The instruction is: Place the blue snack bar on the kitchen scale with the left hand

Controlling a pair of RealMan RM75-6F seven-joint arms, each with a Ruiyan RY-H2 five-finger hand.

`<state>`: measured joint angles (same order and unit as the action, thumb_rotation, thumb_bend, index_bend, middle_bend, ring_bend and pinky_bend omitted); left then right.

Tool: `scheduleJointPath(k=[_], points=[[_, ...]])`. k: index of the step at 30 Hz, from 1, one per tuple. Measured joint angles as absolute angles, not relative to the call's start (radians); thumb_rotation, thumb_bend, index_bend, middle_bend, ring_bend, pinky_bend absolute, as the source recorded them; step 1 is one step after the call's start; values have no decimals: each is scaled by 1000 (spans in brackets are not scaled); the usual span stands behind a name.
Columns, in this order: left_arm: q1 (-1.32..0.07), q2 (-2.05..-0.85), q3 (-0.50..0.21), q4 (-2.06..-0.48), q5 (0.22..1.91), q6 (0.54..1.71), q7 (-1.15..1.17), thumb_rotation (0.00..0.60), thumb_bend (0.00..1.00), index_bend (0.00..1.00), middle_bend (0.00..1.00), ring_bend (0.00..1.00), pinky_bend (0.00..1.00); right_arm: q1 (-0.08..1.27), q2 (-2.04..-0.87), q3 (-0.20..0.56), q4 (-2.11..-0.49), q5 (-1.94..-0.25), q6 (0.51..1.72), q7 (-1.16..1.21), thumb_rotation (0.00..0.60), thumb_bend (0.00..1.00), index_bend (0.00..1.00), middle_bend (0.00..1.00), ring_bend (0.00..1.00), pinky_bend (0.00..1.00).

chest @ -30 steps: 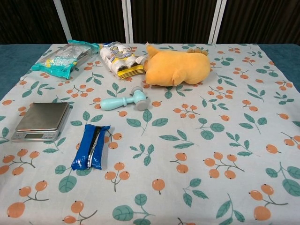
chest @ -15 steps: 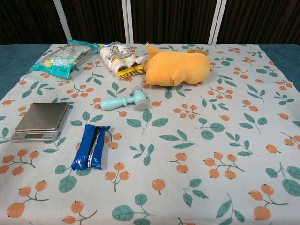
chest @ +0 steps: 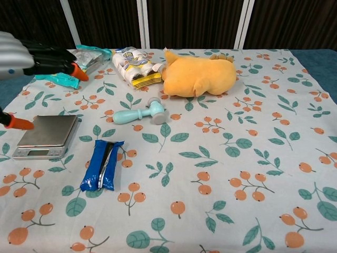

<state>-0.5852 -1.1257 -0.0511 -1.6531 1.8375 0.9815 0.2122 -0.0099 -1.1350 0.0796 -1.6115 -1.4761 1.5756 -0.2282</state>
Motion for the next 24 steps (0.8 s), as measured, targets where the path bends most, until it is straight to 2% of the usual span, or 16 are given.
scheduleJointPath(k=[7,24], points=[[-669,-1198,-21,-1606,1901,908,195,600,138,142,146,49,171,-8,-1140,77,-1605,-1473,1568,-230,600,577,59,32,15,0],[-766,-1346,43,-1449,1986,903,108,600,138,153,178,74,214,-14,-1135,83,-1612,-1468,1581,-229,600,577,59,31,15,0]])
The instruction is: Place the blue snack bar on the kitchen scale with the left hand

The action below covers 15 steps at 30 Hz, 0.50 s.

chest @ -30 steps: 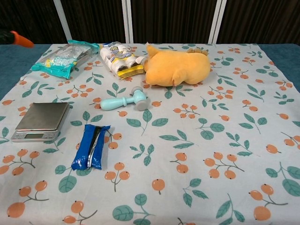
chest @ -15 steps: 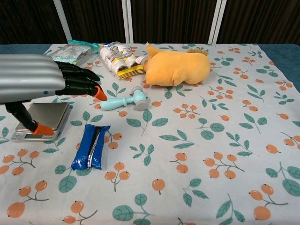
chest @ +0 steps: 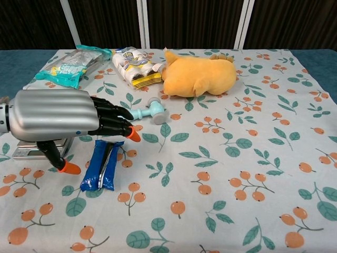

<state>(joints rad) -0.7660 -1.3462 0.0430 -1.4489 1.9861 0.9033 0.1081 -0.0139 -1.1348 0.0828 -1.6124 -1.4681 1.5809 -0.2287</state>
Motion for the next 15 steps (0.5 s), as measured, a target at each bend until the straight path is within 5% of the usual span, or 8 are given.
scheduleJointPath(k=[15], points=[[-846,-1431,83,-1302,2051,937,57,600,138,157,188,74,215,-12,-1148,84,-1612,-1462,1580,-260,600,576,59,32,15,0]])
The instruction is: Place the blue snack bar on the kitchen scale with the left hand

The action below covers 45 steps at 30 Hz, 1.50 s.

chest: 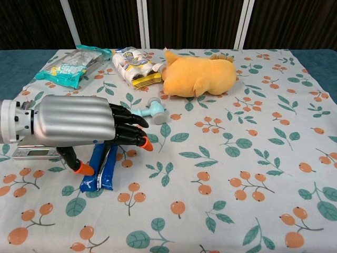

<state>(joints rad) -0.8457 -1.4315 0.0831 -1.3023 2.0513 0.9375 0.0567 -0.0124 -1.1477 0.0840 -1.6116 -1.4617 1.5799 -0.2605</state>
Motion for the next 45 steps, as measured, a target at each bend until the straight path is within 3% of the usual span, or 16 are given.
scheduleJointPath(k=[12,33,40,45], points=[[-852,-1433,124,-1263,2060,1018,11,600,138,158,198,86,234,-7,-1158,86,-1602,-1445,1564,-268,600,577,59,32,15,0],[-860,-1423,183,-1201,2065,1026,39,600,137,157,199,86,242,-1,-1173,85,-1597,-1424,1542,-284,600,577,59,32,15,0],[-864,-1482,191,-1147,2063,1018,48,600,155,202,260,169,321,-1,-1172,89,-1596,-1416,1539,-276,600,577,58,32,15,0],[-861,-1500,193,-1120,2062,1036,63,600,264,299,374,277,426,0,-1168,90,-1595,-1414,1537,-268,600,577,59,32,15,0]])
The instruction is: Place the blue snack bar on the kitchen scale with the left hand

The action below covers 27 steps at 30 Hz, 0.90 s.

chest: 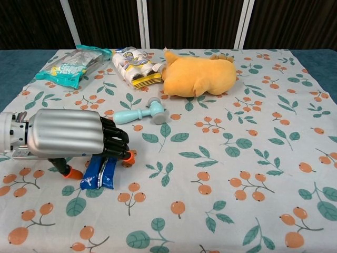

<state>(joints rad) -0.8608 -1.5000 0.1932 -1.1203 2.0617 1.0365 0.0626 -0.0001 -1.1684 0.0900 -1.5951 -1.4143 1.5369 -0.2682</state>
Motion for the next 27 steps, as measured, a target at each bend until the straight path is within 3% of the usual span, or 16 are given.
scheduleJointPath(k=[7,18,27], points=[[-854,-1506,189,-1106,2055,1064,92,600,370,375,459,354,503,1,-1166,88,-1598,-1418,1535,-263,600,577,59,32,15,0],[-852,-1458,149,-1162,1998,1078,142,600,375,394,473,380,526,0,-1160,88,-1606,-1418,1537,-257,600,577,59,32,15,0],[-805,-1330,66,-1367,1794,1015,319,600,375,414,488,391,545,1,-1155,89,-1607,-1416,1533,-238,600,577,59,32,15,0]])
